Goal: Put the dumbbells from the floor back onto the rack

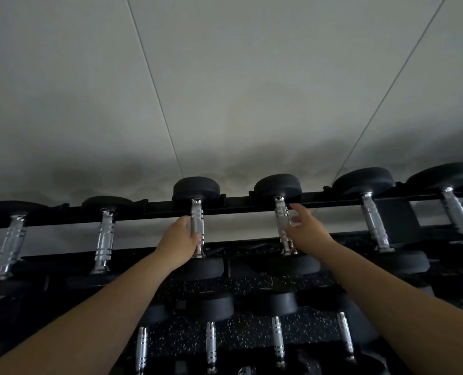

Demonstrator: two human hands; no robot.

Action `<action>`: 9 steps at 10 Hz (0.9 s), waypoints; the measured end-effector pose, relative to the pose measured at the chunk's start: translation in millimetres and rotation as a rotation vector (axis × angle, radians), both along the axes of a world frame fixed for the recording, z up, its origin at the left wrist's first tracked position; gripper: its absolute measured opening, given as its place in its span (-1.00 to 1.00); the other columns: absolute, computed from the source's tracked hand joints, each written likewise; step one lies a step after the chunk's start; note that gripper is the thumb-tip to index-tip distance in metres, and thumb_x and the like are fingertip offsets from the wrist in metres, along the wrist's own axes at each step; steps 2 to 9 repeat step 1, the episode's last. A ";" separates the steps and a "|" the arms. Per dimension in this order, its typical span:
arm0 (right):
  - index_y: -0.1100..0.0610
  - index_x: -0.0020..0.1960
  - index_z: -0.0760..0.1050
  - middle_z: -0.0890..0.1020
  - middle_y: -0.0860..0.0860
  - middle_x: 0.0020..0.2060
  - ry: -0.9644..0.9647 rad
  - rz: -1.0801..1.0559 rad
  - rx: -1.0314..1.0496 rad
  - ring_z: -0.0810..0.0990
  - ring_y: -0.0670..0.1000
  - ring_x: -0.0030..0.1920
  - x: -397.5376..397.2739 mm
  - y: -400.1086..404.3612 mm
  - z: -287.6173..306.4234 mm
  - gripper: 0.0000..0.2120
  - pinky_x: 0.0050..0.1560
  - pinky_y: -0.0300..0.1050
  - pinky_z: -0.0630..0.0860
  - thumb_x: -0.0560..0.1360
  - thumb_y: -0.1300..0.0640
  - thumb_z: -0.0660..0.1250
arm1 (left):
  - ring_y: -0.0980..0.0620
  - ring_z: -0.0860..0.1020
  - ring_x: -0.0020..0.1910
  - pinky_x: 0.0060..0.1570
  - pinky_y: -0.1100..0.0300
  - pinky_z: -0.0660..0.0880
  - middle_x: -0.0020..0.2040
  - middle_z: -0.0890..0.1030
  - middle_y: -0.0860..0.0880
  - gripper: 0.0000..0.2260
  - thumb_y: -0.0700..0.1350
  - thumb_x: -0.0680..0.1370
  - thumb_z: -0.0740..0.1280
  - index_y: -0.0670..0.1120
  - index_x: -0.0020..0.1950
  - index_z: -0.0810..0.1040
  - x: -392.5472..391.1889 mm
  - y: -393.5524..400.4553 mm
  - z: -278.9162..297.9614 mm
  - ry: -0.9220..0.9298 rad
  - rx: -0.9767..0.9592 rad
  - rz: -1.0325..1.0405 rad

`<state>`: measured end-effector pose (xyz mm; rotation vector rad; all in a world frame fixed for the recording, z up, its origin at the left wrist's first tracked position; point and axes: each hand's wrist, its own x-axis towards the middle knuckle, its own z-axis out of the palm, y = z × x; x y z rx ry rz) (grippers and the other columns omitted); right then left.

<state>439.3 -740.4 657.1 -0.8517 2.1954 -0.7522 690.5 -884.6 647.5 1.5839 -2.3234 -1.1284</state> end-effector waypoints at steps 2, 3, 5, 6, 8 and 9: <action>-0.02 0.50 0.14 0.43 0.14 0.36 0.071 0.050 -0.028 0.51 0.14 0.20 3.4 11.1 15.0 -0.40 -0.02 -0.06 0.47 0.52 0.07 0.29 | -0.16 0.39 0.33 0.17 0.08 0.35 0.39 0.40 -0.19 -0.52 -0.05 0.55 0.28 -0.14 0.42 0.28 5.1 14.2 18.1 -0.056 -0.134 0.008; -0.02 0.50 0.14 0.43 0.14 0.36 0.071 0.050 -0.028 0.51 0.14 0.20 3.4 11.1 15.0 -0.40 -0.02 -0.06 0.47 0.52 0.07 0.29 | -0.16 0.39 0.33 0.17 0.08 0.35 0.39 0.40 -0.19 -0.52 -0.05 0.55 0.28 -0.14 0.42 0.28 5.1 14.2 18.1 -0.056 -0.134 0.008; -0.02 0.50 0.14 0.43 0.14 0.36 0.071 0.050 -0.028 0.51 0.14 0.20 3.4 11.1 15.0 -0.40 -0.02 -0.06 0.47 0.52 0.07 0.29 | -0.16 0.39 0.33 0.17 0.08 0.35 0.39 0.40 -0.19 -0.52 -0.05 0.55 0.28 -0.14 0.42 0.28 5.1 14.2 18.1 -0.056 -0.134 0.008; -0.02 0.50 0.14 0.43 0.14 0.36 0.071 0.050 -0.028 0.51 0.14 0.20 3.4 11.1 15.0 -0.40 -0.02 -0.06 0.47 0.52 0.07 0.29 | -0.16 0.39 0.33 0.17 0.08 0.35 0.39 0.40 -0.19 -0.52 -0.05 0.55 0.28 -0.14 0.42 0.28 5.1 14.2 18.1 -0.056 -0.134 0.008; -0.02 0.50 0.14 0.43 0.14 0.36 0.071 0.050 -0.028 0.51 0.14 0.20 3.4 11.1 15.0 -0.40 -0.02 -0.06 0.47 0.52 0.07 0.29 | -0.16 0.39 0.33 0.17 0.08 0.35 0.39 0.40 -0.19 -0.52 -0.05 0.55 0.28 -0.14 0.42 0.28 5.1 14.2 18.1 -0.056 -0.134 0.008; -0.02 0.50 0.14 0.43 0.14 0.36 0.071 0.050 -0.028 0.51 0.14 0.20 3.4 11.1 15.0 -0.40 -0.02 -0.06 0.47 0.52 0.07 0.29 | -0.16 0.39 0.33 0.17 0.08 0.35 0.39 0.40 -0.19 -0.52 -0.05 0.55 0.28 -0.14 0.42 0.28 5.1 14.2 18.1 -0.056 -0.134 0.008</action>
